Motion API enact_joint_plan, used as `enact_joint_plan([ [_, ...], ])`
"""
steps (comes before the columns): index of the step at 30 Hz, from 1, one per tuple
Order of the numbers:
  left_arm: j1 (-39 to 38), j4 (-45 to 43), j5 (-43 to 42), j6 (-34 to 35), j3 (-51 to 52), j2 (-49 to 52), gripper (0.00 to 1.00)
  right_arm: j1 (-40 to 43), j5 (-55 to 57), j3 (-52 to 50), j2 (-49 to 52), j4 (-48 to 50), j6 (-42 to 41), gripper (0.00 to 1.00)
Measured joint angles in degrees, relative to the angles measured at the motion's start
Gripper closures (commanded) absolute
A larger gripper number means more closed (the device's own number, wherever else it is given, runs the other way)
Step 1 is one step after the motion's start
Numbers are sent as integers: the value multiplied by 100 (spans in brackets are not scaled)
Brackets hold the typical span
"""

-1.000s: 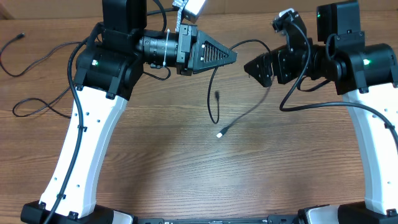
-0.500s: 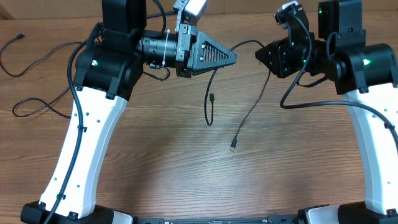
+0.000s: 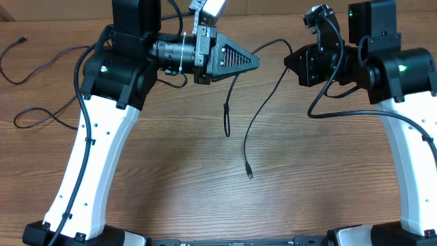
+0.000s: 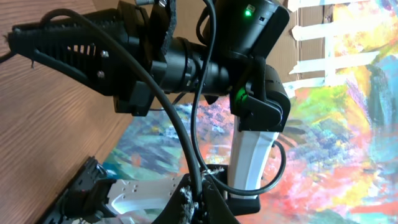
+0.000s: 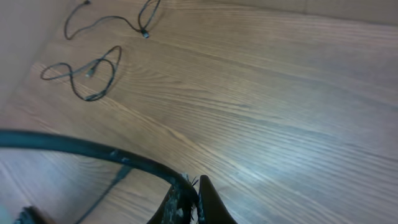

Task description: Untangle cables

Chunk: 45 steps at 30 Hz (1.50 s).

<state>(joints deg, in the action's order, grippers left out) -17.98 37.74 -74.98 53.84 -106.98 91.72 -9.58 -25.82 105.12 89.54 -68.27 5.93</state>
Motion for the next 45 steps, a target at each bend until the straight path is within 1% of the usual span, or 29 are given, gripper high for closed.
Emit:
enact_joint_plan([
  [1, 0, 0, 33, -17, 0, 0, 86, 0, -50, 0, 0, -9, -76, 96],
  [2, 0, 0, 87, -59, 0, 0, 71, 0, -107, 0, 2, -13, -199, 96],
  [4, 0, 85, 295, -291, -2, 0, 69, 2, -251, 0, 2, -46, -492, 96],
  [6, 0, 356, 614, -535, -7, 0, 67, 0, -483, 0, 2, -160, -758, 96],
  [7, 0, 527, 820, -662, -11, 0, 61, 2, -586, 0, 2, -219, -846, 96],
  [9, 0, 1032, 1499, -979, -22, 0, 57, 2, -837, 0, 4, -433, -1010, 96],
  [11, 9, 1419, 2146, -1156, -22, 0, 54, 2, -962, 0, 4, -573, -1154, 96],
  [16, 79, 2339, 3862, -1585, -22, 0, 17, 2, -1217, 0, 4, -859, -1576, 96],
  [17, 87, 2503, 4190, -1663, -22, 0, 8, 0, -1303, 0, 4, -874, -1631, 96],
  [18, 90, 2605, 4441, -1696, -22, 0, 4, 0, -1394, 0, 4, -892, -1672, 96],
  [21, 87, 2852, 4883, -1799, -22, 0, 3, 2, -1740, 0, 4, -861, -1902, 96],
  [23, 87, 2916, 4913, -1856, -22, 0, 3, 0, -1969, 0, 4, -732, -2122, 96],
  [24, 87, 2966, 4846, -2002, -22, 0, 3, 2, -2059, 0, 4, -658, -2216, 96],
  [27, 81, 3003, 4428, -2485, -22, 0, 3, 0, -2376, 0, 4, -367, -2527, 96],
  [32, 4, 2997, 3523, -3303, -22, 0, 9, 0, -2767, 0, 9, 50, -3071, 96],
  [33, -15, 2975, 3311, -3510, -22, 0, 11, 0, -2809, 0, 9, 66, -3180, 96],
  [34, -39, 2951, 3182, -3648, -22, 0, 18, 0, -2828, 0, 9, 72, -3241, 96],
  [35, -59, 2896, 2914, -3926, -22, 0, 19, 0, -2855, 0, 9, 76, -3344, 96],
  [38, -59, 2848, 2415, -4378, -22, 0, 20, 0, -2885, 0, 9, 107, -3560, 96],
  [39, -59, 2844, 2234, -4538, -22, 0, 22, 0, -2879, 0, 9, 125, -3665, 96],
  [40, -59, 2844, 1971, -4778, -22, 0, 28, 2, -2868, 0, 9, 140, -3792, 96],
  [42, -59, 2841, 1766, -4944, -22, 0, 35, 2, -2837, 0, 9, 177, -4011, 96],
  [45, -61, 2817, 1572, -5147, -22, 0, 37, 0, -2804, 0, 9, 186, -4251, 96],
])
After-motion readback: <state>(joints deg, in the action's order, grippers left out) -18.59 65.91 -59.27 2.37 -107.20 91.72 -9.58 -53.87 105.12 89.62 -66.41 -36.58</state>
